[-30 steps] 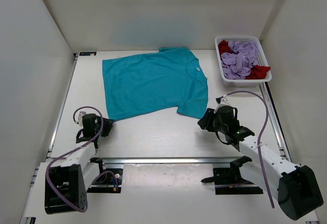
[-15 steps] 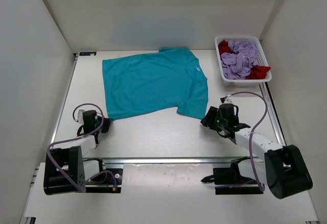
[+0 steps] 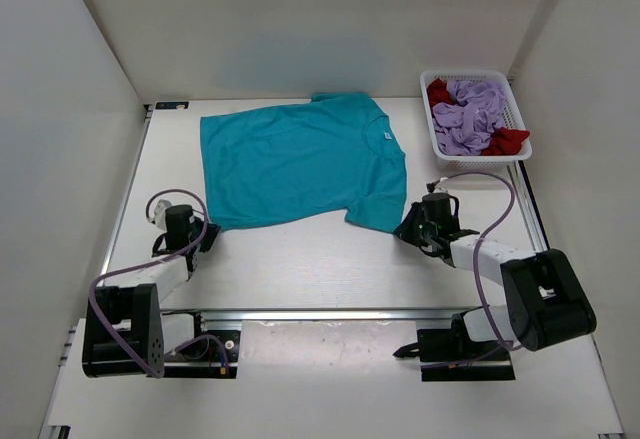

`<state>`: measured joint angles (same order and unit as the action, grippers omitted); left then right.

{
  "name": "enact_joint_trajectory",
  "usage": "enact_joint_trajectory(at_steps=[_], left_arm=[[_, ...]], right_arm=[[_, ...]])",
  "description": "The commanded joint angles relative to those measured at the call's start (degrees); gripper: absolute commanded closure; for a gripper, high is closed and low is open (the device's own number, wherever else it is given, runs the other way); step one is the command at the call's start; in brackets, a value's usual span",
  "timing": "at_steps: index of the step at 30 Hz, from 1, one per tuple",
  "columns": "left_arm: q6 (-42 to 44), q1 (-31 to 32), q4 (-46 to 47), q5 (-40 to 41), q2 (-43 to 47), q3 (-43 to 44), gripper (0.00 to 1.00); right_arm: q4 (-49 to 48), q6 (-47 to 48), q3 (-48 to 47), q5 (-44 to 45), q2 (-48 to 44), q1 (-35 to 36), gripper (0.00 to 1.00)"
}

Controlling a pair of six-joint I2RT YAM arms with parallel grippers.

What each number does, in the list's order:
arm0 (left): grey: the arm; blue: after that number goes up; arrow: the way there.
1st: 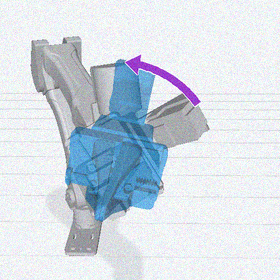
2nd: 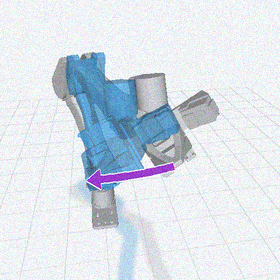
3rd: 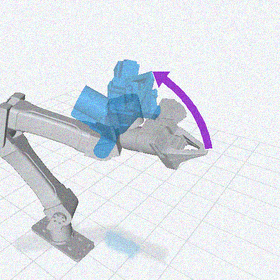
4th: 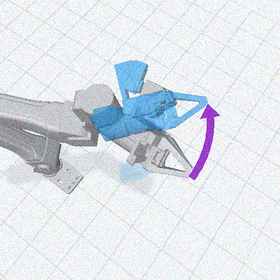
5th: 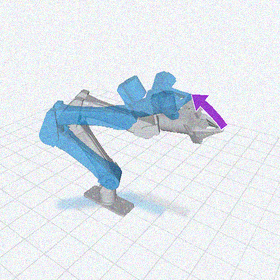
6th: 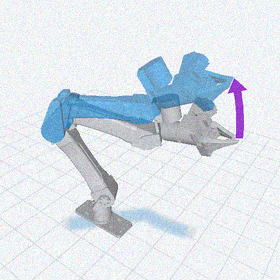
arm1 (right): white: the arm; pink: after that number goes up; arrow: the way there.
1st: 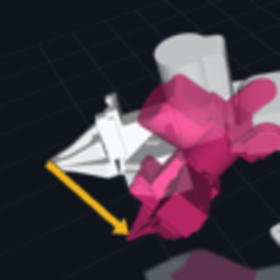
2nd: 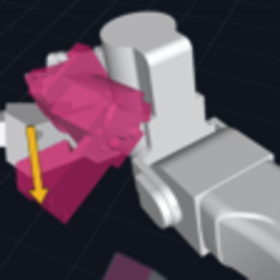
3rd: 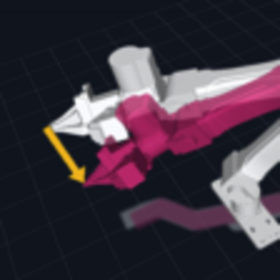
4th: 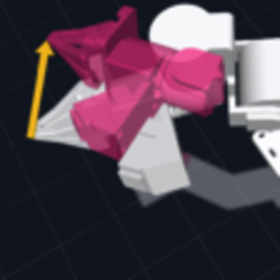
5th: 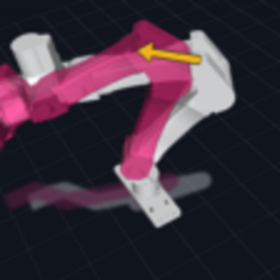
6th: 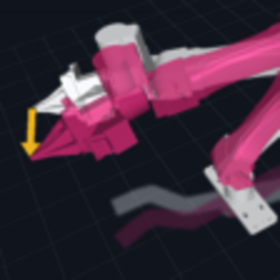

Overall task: Fold and stack the t-shirts
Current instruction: Grap the side of the flattened tshirt closest away from the robot with both arms, then fold the flattened tshirt in 1/3 of the way

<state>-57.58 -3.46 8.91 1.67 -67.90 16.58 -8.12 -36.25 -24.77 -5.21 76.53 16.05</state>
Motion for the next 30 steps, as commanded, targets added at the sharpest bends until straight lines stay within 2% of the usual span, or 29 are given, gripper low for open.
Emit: enact_joint_trajectory(at_steps=[1,5,7,9,11,14,19,22,25,27,30], left_arm=[[3.88,1.88,-2.05,2.37,0.22,3.46,1.00],[5.90,1.45,-3.89,0.53,1.80,4.69,1.00],[8.44,1.09,-6.78,-3.06,2.85,5.91,1.00],[11.17,1.27,-10.29,-5.53,5.39,6.79,1.00],[13.80,0.57,-13.74,-7.82,7.94,6.37,1.00],[17.84,-0.75,-19.70,-10.19,13.56,5.13,1.00],[23.02,-6.10,-29.80,-15.45,21.04,5.13,1.00],[25.76,-8.84,-34.39,-17.57,23.60,5.13,1.00],[24.98,-5.78,-36.15,-15.57,25.80,6.00,1.00],[25.15,-6.38,-36.24,-16.08,25.98,5.49,1.00],[25.15,-9.36,-35.72,-18.90,25.54,6.88,1.00]], right_arm=[[0.56,-0.23,-0.72,2.40,-0.77,0.21,0.98],[2.74,0.39,-0.63,2.40,-4.45,0.12,1.00],[5.73,0.83,1.47,2.92,-10.14,1.17,1.00],[13.18,0.31,2.79,4.94,-15.96,2.05,1.00],[18.72,-0.31,4.99,6.69,-25.50,3.01,1.00],[28.58,-5.92,5.97,12.76,-37.64,10.56,1.00],[44.74,-9.71,1.85,12.24,-47.68,13.56,1.00],[50.12,-13.48,0.00,13.21,-54.01,17.76,1.00],[53.81,-16.04,-1.50,16.98,-54.21,21.55,1.00],[50.16,-14.20,-0.72,14.89,-52.37,21.39,1.00],[44.45,-7.63,-0.97,11.29,-46.50,15.17,1.00]])
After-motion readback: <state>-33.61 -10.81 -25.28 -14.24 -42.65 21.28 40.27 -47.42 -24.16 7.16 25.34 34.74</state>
